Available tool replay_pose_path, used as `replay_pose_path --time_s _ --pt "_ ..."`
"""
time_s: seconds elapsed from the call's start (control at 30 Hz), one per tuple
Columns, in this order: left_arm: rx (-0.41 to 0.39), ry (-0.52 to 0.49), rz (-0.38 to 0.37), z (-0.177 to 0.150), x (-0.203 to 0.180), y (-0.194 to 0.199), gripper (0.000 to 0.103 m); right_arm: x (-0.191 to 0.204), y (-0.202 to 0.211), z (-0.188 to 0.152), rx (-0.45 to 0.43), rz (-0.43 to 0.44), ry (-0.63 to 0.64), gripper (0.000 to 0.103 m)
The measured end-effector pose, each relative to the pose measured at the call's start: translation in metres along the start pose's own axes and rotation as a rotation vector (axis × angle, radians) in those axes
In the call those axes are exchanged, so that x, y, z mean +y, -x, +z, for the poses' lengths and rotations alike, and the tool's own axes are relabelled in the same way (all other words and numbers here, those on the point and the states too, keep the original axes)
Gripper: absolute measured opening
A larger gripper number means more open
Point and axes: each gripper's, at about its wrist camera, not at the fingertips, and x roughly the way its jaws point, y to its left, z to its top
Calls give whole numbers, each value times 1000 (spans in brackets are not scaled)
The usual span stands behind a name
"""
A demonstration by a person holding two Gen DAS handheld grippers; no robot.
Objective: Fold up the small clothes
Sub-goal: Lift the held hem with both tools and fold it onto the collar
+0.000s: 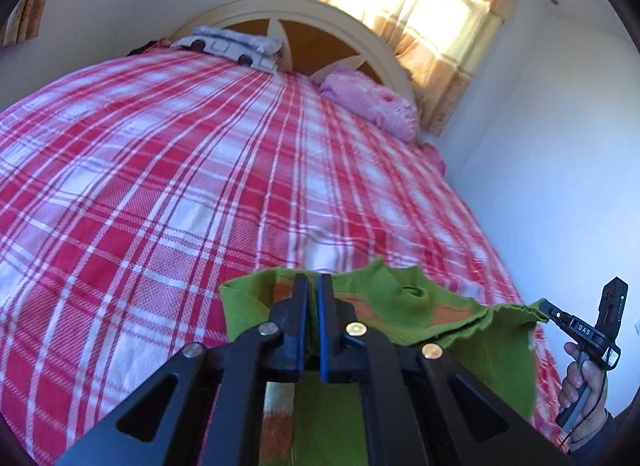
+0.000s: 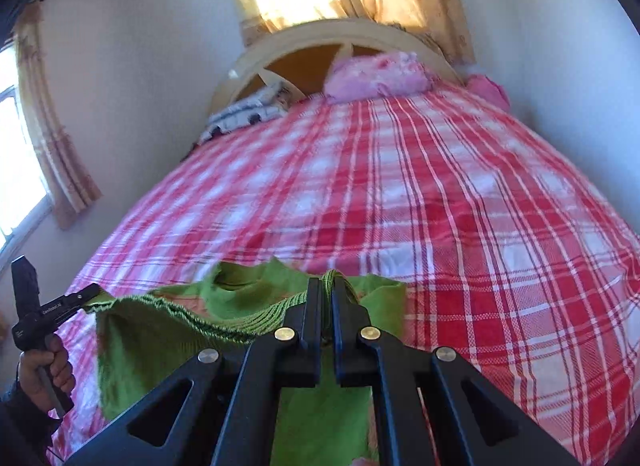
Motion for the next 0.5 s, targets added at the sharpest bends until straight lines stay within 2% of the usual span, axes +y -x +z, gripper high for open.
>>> replay_pose_path --time_s 0.27,0.33,0.37,0.4,0.43,0.47,0.5 --pt "29 20 70 -1 15 -40 5 -18 -73 3 109 -36 -9 4" --pt "27 28 93 -3 16 -41 6 -18 -94 4 159 -39 -5 5" --pt "20 39 108 -3 18 -40 6 -20 -99 4 164 -68 -4 11" --pt "15 49 112 -3 21 -39 6 -21 -100 4 161 -94 2 25" --pt "13 59 117 -2 23 -36 9 -24 -99 4 150 -97 -1 32" --pt "7 65 129 -1 27 -33 18 -26 -96 4 138 -90 -13 42" --pt "-1 69 138 -1 30 -29 24 -31 -90 1 125 -80 -32 44"
